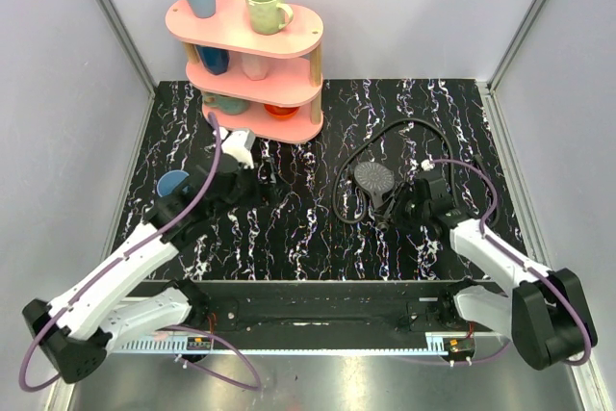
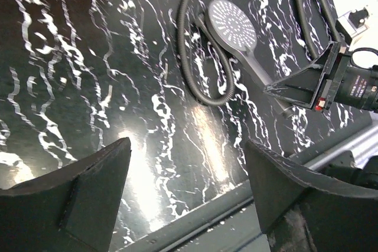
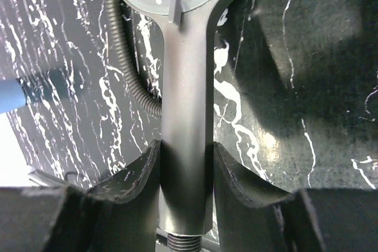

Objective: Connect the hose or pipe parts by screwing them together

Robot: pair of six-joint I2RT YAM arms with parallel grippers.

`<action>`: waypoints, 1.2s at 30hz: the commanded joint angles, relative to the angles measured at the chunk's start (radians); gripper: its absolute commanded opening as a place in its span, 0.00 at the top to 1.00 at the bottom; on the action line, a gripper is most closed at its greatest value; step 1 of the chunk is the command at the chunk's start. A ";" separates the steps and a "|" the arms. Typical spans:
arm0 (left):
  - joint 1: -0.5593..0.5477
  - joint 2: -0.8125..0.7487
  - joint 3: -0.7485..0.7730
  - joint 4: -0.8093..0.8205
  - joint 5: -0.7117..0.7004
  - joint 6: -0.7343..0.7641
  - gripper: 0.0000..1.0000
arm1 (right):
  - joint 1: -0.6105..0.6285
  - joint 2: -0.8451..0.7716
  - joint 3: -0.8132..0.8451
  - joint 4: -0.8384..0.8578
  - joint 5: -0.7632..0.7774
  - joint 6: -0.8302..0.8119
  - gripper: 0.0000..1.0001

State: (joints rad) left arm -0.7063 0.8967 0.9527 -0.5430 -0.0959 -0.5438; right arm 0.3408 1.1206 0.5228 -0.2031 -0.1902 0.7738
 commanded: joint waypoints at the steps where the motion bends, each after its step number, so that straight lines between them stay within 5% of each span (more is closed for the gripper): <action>1: -0.004 0.077 -0.022 0.102 0.159 -0.119 0.19 | 0.018 -0.143 -0.067 0.083 -0.100 0.008 1.00; 9: -0.025 0.270 -0.140 0.409 0.239 -0.343 0.20 | 0.021 -0.344 -0.219 0.172 -0.140 0.105 1.00; 18: -0.104 0.616 -0.081 0.715 0.200 -0.496 0.19 | 0.021 -0.458 -0.250 0.171 -0.163 0.160 1.00; 27: -0.166 0.853 -0.016 0.850 0.235 -0.656 0.20 | 0.020 -0.499 -0.282 0.140 -0.163 0.182 1.00; 36: -0.206 0.890 -0.052 0.962 0.202 -0.732 0.20 | 0.021 -0.505 -0.319 0.146 -0.190 0.238 1.00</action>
State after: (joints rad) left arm -0.9016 1.7851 0.8921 0.2607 0.1173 -1.2186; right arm 0.3534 0.6315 0.2169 -0.1211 -0.3138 0.9588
